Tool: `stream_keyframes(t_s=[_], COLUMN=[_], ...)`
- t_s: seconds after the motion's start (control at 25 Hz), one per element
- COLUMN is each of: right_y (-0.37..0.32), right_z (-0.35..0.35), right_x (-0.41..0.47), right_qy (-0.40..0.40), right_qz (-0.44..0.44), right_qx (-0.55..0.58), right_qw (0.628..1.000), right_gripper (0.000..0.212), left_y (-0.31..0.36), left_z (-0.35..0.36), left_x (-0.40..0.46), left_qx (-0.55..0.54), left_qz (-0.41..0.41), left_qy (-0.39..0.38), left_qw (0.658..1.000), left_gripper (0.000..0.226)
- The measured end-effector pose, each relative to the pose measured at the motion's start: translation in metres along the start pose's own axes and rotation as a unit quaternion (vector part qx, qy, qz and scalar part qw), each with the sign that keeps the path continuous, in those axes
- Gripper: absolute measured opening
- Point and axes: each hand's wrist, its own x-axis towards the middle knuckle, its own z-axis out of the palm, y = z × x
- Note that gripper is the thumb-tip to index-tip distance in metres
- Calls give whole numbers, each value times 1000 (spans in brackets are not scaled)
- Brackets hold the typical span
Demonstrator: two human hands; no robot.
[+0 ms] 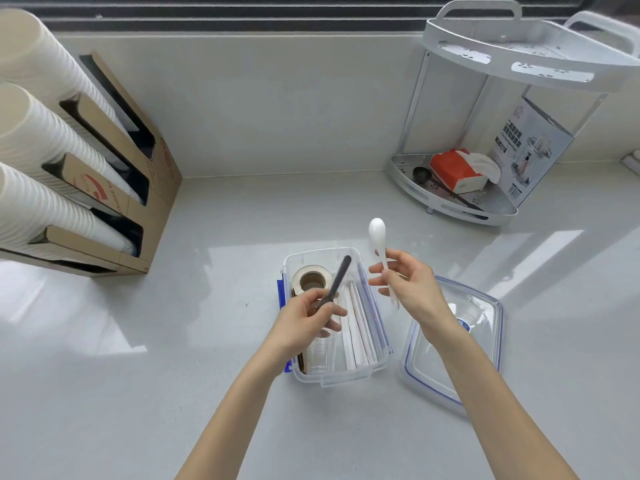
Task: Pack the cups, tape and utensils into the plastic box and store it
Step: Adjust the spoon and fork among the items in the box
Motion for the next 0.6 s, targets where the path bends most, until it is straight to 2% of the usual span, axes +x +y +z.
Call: stream_keyframes(t_s=[0.12,0.2,0.36,0.48,0.6], right_y=[-3,-8,-10,-4,2], right_z=[-3,-3,3,12,19], right_x=[2,1,-8,-16,-20], right_qy=[11,-17,-119,-161,-168], right_qz=[-30,-42,-43,-27,-39], right_qx=[-69,-128,-259,-251,-233], right_qw=[997,991,957,954,957], right_gripper=[27,27,28,26,18], left_y=[0,2,5,4,1], left_z=[-11,-16,-16,-14,-13], left_x=[-2,-3,-1,3,7], left_qx=[150,201,241,247,211], left_qz=[54,63,73,90,69], left_qy=[11,-10,-18,30,83], left_qw=[987,978,968,964,972], left_gripper=[22,23,26,25,25])
